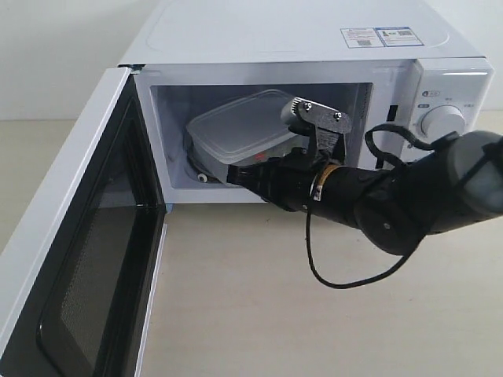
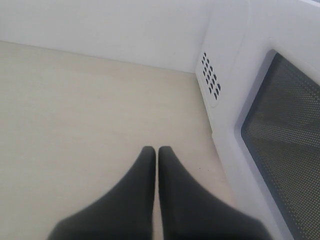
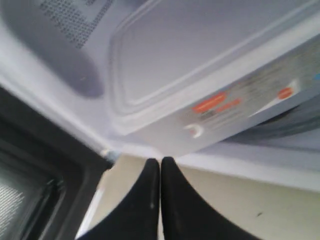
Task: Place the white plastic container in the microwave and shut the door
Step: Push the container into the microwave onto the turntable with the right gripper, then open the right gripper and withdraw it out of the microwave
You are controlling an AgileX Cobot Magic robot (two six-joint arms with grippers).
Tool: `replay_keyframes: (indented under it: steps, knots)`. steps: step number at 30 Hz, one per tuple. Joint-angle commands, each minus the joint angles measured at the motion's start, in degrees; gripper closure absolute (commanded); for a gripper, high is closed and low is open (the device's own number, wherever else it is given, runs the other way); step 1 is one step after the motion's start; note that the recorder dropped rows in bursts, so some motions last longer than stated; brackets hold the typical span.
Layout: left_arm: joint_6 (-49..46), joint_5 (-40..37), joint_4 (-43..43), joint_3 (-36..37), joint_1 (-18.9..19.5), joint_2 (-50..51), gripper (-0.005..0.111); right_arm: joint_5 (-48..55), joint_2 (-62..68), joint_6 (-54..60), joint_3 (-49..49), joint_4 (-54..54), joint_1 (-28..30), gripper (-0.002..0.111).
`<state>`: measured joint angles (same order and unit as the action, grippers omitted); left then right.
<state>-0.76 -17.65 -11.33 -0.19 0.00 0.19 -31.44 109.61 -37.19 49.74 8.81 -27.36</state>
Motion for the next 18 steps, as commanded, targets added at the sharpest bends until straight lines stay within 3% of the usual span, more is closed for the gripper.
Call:
replay_keyframes:
  steps: [1,9,18]
  knots:
    - [0.30,0.10,-0.22,0.19,0.00,-0.19,0.102,1.83,3.57,6.01,4.44,-6.30,-0.11,0.108]
    - [0.30,0.10,-0.22,0.19,0.00,-0.19,0.102,5.51,7.43,6.11,13.08,-6.82,-0.56,0.108]
    - [0.30,0.10,-0.22,0.19,0.00,-0.19,0.102,15.23,7.00,6.25,11.44,-1.44,-0.95,0.108]
